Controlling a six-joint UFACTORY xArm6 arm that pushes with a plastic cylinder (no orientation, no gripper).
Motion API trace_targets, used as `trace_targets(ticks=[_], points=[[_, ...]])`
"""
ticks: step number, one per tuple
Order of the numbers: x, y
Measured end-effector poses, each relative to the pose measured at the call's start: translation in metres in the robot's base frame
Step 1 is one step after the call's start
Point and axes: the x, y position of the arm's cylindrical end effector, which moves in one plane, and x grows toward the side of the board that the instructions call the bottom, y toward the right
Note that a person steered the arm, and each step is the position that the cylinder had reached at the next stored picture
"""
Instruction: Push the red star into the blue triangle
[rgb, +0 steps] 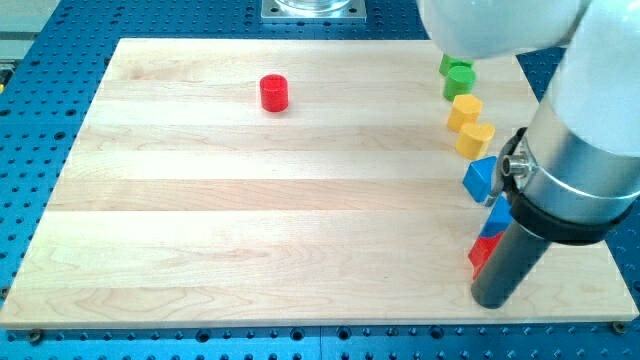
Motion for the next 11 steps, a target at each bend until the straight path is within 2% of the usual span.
trace_targets(ticks=[2,3,4,5,6,7,8,9,11], points=[[0.013,-0.006],[0.005,0.005],[-0.035,0.018],[-0.041,0.019],[-0.039,0.019],[0.000,0.042],[-0.011,0.092],[-0.068,0.104],[-0.103,0.072]])
